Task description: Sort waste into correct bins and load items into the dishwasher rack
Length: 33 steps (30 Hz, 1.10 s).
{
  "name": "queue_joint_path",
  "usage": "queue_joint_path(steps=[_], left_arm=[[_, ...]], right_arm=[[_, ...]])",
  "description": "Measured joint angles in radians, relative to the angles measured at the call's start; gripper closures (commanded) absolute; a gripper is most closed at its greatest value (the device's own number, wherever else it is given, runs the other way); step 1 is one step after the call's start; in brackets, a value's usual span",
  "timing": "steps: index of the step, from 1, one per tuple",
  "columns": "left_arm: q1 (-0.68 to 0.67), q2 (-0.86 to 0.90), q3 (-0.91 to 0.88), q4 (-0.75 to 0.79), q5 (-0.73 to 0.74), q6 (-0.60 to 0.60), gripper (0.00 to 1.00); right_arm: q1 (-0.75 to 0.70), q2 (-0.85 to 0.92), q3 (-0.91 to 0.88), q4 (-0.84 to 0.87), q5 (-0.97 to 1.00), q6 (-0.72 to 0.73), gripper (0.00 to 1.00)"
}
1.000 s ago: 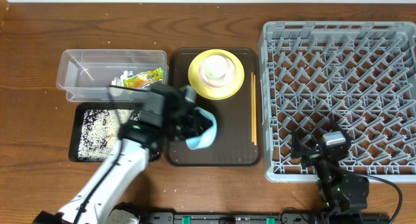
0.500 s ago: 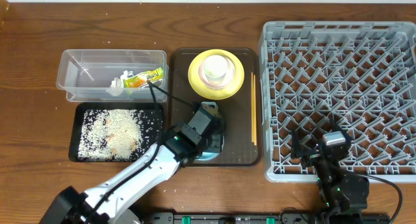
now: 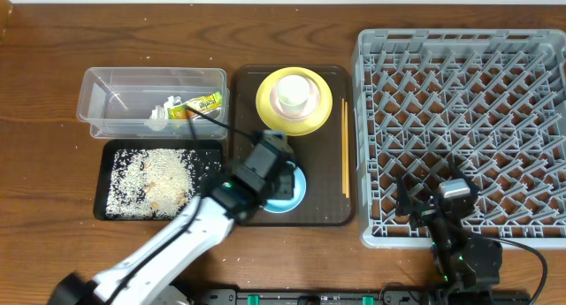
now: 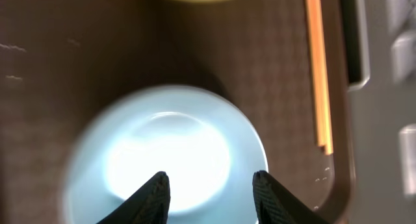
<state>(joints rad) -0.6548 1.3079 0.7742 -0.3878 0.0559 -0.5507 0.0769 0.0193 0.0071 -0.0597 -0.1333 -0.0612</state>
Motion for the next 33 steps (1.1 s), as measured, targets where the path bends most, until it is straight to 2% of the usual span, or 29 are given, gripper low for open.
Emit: queue_joint_path(steps=[6, 11, 15, 17, 18, 19, 28, 33], left_arm=[[0.166, -0.135, 0.090, -0.164, 0.000, 0.006, 0.56], [0.372, -0.222, 0.101, -0.306, 0.073, 0.049, 0.55], [0.494, -0.235, 0.101, -0.393, 0.124, 0.082, 0.40], [0.534, -0.234, 0.101, -0.429, 0.132, 0.090, 0.28], [0.545, -0.234, 0.101, -0.438, 0.137, 0.089, 0.28], [0.550, -0.234, 0.101, -0.444, 0.142, 0.089, 0.22], [0.554, -0.233, 0.101, -0.446, 0.156, 0.103, 0.15], [0.554, -0.233, 0.101, -0.446, 0.156, 0.104, 0.12]], right_arm=[[0.000, 0.000, 0.000, 0.000, 0.000, 0.000, 0.01], [0.000, 0.000, 0.000, 0.000, 0.000, 0.000, 0.01], [0.000, 0.000, 0.000, 0.000, 0.000, 0.000, 0.01], [0.000, 0.000, 0.000, 0.000, 0.000, 0.000, 0.01], [0.000, 0.000, 0.000, 0.000, 0.000, 0.000, 0.01], [0.000, 0.000, 0.000, 0.000, 0.000, 0.000, 0.01], [0.000, 0.000, 0.000, 0.000, 0.000, 0.011, 0.01], [0.000, 0.000, 0.001, -0.005, 0.000, 0.082, 0.01]])
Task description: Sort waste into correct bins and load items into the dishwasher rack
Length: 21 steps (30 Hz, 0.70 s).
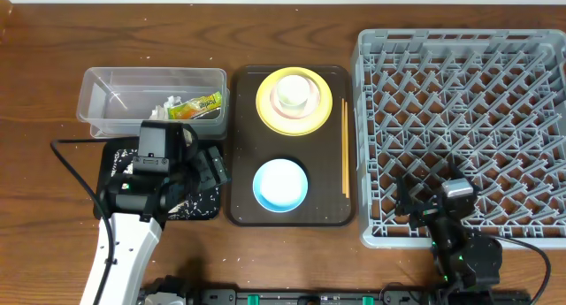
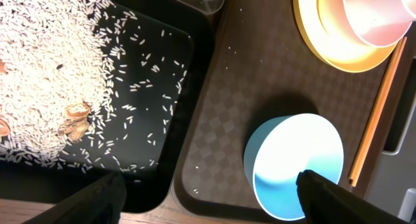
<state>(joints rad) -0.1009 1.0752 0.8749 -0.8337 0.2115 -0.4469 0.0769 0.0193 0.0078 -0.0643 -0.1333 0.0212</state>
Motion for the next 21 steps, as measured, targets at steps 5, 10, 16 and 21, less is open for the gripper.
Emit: queue_joint_path(steps=[5, 10, 16, 21], left_arm=[[0.000, 0.001, 0.000, 0.000, 0.000, 0.000, 0.11], [0.000, 0.001, 0.000, 0.000, 0.000, 0.000, 0.09], [0.000, 0.002, 0.000, 0.000, 0.000, 0.000, 0.05], [0.000, 0.002, 0.001, 0.000, 0.000, 0.000, 0.05]], right_arm=[[0.000, 0.003, 0.049, -0.098, 0.003, 0.081, 0.01], [0.000, 0.079, 0.219, -0.246, 0.004, 0.105, 0.01], [0.000, 0.348, 0.532, -0.499, 0.034, 0.072, 0.00], [0.000, 0.760, 0.886, -0.795, 0.048, 0.037, 0.01]])
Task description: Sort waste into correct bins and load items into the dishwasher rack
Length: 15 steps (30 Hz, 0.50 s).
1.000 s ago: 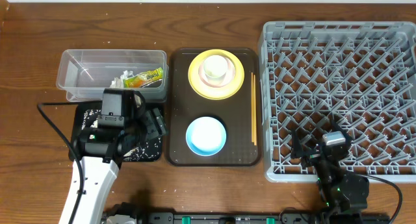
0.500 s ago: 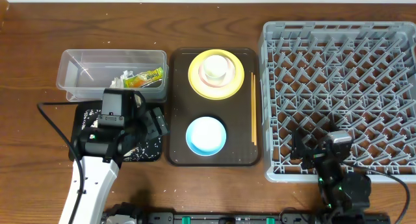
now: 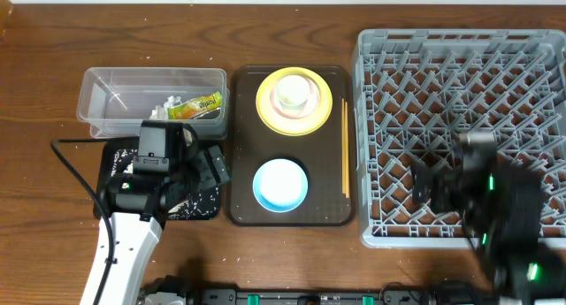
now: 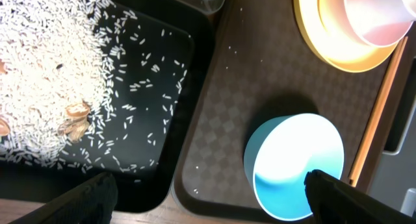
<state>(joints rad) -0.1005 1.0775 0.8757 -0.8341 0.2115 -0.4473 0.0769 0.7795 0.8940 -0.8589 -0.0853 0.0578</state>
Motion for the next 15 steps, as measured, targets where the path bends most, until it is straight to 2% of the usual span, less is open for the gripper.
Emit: queue_joint_path(steps=[2, 7, 10, 15], left_arm=[[0.000, 0.000, 0.000, 0.000, 0.000, 0.000, 0.05], [0.000, 0.000, 0.000, -0.001, 0.000, 0.000, 0.05], [0.000, 0.000, 0.000, 0.000, 0.000, 0.000, 0.05], [0.000, 0.000, 0.000, 0.000, 0.000, 0.000, 0.05]], right_arm=[[0.000, 0.150, 0.146, -0.155, -0.017, -0.006, 0.01], [0.000, 0.447, 0.445, -0.412, -0.172, -0.015, 0.01], [0.000, 0.540, 0.522, -0.509, -0.271, -0.018, 0.01], [0.000, 0.602, 0.532, -0.577, -0.356, -0.018, 0.01]])
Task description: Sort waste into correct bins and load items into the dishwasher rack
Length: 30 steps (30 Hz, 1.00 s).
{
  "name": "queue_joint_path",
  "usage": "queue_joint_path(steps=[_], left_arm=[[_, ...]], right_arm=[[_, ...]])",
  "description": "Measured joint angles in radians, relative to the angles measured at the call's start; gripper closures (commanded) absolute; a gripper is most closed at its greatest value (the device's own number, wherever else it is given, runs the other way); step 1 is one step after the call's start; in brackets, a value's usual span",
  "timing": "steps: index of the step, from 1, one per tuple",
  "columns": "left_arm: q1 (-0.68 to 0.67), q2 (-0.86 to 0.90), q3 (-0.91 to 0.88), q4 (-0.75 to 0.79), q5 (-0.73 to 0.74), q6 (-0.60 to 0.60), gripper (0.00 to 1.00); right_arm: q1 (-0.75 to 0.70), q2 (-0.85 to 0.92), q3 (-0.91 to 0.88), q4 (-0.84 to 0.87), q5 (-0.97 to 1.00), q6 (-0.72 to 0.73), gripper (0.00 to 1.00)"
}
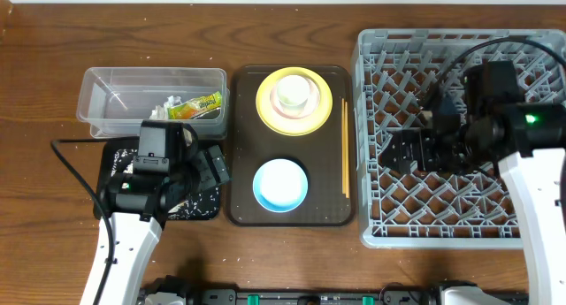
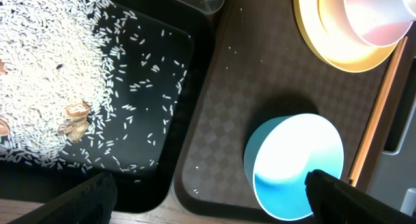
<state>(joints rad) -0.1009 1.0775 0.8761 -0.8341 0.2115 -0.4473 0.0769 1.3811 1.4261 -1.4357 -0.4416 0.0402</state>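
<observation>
A light blue bowl (image 1: 281, 185) (image 2: 296, 162) stands empty on the near half of the brown tray (image 1: 243, 146). Behind it a yellow plate (image 1: 294, 106) carries a pink cup (image 1: 294, 93). Orange chopsticks (image 1: 344, 146) lie along the tray's right edge. My left gripper (image 1: 210, 166) (image 2: 211, 201) hangs open and empty over the seam between the black rice tray (image 2: 162, 107) and the brown tray. My right gripper (image 1: 395, 155) is above the grey dishwasher rack (image 1: 460, 40), near its left side, pointing left; its jaws are too dark to read.
A clear bin (image 1: 115, 97) at the back left holds a yellow-green wrapper (image 1: 196, 105) and white scraps. Rice and a few brown bits (image 2: 71, 117) cover the black tray. The rack fills the right side of the table.
My right arm has moved from the rack's near right part to over the rack's middle, its gripper now close to the rack's left side. The left arm and the dishes have not moved.
My left gripper was low and open around the blue bowl on the brown tray. It then stood back over the black rice tray, empty, with the bowl still in place. My right arm rested at the rack's front edge, then was higher, and is now over the rack.
</observation>
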Motion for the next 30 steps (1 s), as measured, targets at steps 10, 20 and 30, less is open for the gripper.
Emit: queue_joint_path(steps=[10, 20, 30], left_arm=[[0.000, 0.000, 0.000, 0.000, 0.000, 0.000, 0.04], [0.000, 0.000, 0.000, 0.000, 0.000, 0.000, 0.04], [0.000, 0.000, 0.000, 0.000, 0.000, 0.000, 0.04]], right_arm=[[0.000, 0.005, 0.000, 0.011, -0.066, -0.002, 0.25], [0.077, 0.005, 0.001, 0.051, 0.039, 0.121, 0.57], [0.397, 0.005, -0.024, 0.322, 0.212, 0.285, 0.57]])
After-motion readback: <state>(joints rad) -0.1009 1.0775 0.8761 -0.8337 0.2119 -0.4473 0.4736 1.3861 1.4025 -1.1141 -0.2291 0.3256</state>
